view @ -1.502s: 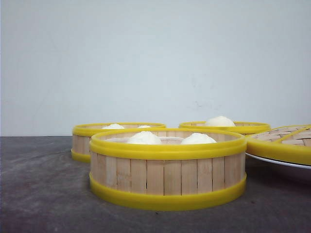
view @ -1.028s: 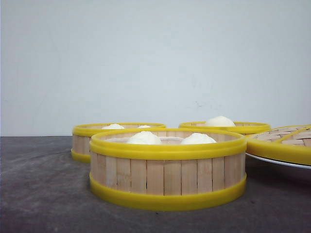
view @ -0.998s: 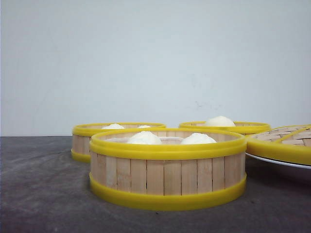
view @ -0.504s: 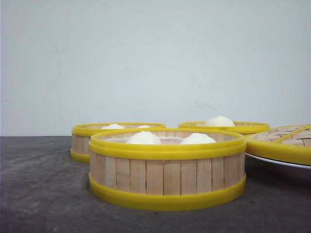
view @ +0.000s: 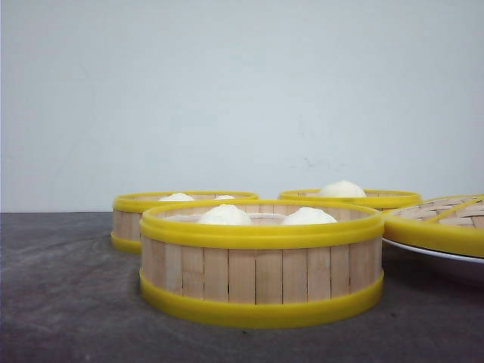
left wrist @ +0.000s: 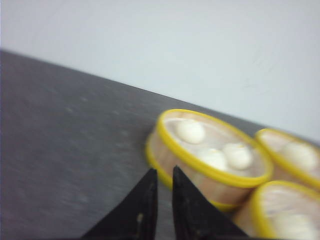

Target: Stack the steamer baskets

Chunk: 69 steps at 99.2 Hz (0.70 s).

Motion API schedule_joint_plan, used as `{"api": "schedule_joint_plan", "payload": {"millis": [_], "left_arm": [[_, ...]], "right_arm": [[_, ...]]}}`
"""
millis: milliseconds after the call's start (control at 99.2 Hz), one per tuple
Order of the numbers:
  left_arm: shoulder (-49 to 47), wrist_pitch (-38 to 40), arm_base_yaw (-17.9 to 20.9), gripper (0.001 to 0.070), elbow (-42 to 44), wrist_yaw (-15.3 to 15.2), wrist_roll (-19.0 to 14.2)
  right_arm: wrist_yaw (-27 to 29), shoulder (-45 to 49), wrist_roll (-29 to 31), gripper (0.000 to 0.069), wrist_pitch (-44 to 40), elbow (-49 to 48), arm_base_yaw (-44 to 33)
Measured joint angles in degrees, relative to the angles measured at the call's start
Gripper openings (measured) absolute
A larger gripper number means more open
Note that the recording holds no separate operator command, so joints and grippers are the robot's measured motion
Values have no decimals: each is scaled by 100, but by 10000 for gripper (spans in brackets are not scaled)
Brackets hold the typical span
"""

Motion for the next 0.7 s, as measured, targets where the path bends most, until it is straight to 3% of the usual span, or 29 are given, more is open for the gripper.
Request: {"api": "schedule_joint_plan", "payload": {"millis": [141,212,262,333,423,534,595,696], "left_arm": [[0,-2,2,56,7,157,-835],[114,-188,7,193,103,424,-1248],[382,-520,7,275,345,619,-1360],[957,-1003,7,328,831,669,-1285],[1963,-1073,7,393,1486,450,-920],[3626,-1036,31,590,2597,48,-470],[4472,-1060,94,643,3191,79,-339],[6111,-1572,247,662,4417,542,-308]], "right_arm": [[0,0,299,11,-146,0,0],[0,0,374,11,-289,2,0],[0,0,431,11,-352,0,0],[0,0,492,11,-356,0,0],[0,0,584,11,-345,2,0],[-2,0,625,11,-345,0,0],[-2,0,627,11,-354,0,0],[-2,0,629,11,-450,2,0]]}}
